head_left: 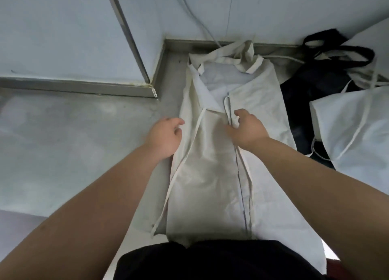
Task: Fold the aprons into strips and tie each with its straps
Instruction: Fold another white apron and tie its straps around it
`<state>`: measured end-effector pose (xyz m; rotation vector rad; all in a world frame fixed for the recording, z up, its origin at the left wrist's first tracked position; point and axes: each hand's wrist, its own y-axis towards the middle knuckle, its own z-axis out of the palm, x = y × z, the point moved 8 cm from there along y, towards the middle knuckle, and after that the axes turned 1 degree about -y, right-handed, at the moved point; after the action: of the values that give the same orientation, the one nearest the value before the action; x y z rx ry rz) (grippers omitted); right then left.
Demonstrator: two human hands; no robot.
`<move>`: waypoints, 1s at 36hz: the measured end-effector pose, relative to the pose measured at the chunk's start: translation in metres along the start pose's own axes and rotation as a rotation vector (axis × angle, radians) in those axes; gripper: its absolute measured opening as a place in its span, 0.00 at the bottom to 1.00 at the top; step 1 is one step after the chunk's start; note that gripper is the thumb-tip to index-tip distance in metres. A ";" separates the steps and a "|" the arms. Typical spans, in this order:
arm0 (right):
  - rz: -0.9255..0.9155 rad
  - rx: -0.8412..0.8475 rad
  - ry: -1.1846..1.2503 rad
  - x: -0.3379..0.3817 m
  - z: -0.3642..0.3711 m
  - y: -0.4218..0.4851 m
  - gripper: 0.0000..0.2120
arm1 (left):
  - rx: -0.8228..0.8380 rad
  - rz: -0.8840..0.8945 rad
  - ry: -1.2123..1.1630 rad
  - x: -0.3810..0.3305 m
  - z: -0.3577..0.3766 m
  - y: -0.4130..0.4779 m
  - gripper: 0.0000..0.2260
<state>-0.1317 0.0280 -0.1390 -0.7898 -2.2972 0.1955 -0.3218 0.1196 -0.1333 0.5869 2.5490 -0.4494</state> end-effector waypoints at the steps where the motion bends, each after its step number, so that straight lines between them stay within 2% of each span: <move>1: 0.009 -0.016 0.018 0.001 -0.002 0.007 0.26 | 0.033 0.037 0.029 -0.006 0.004 0.014 0.15; 5: 0.014 -0.009 0.028 0.009 0.002 0.030 0.34 | 0.099 0.178 0.111 -0.026 0.017 0.059 0.17; 8: 0.003 0.030 0.051 0.021 0.011 0.048 0.37 | 0.060 0.112 0.058 -0.025 0.014 0.089 0.19; 11: -0.008 0.027 0.011 0.031 0.016 0.059 0.30 | 0.077 0.014 -0.048 -0.015 0.013 0.107 0.21; 16: 0.002 -0.054 0.129 0.035 0.014 0.074 0.21 | 0.041 0.023 -0.149 -0.011 0.011 0.127 0.25; 21: 0.039 -0.034 0.295 0.036 0.013 0.096 0.16 | 0.019 -0.065 -0.103 -0.005 0.011 0.151 0.15; 25: 0.024 -0.076 0.321 0.036 0.012 0.103 0.11 | -0.011 -0.082 -0.043 0.001 0.005 0.164 0.06; 27: 0.055 -0.126 0.343 0.029 0.009 0.106 0.08 | -0.030 -0.097 -0.059 0.003 0.001 0.164 0.11; 32: 0.276 -0.289 0.442 0.003 -0.014 0.111 0.15 | -0.069 -0.299 -0.329 0.027 0.005 0.165 0.11; 36: 0.382 -0.281 0.256 -0.011 -0.025 0.118 0.20 | -0.085 -0.375 -0.401 0.039 0.009 0.166 0.11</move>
<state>-0.0515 0.1144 -0.1668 -1.3166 -1.9388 -0.0607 -0.2699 0.2703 -0.1944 -0.0223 2.2700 -0.5220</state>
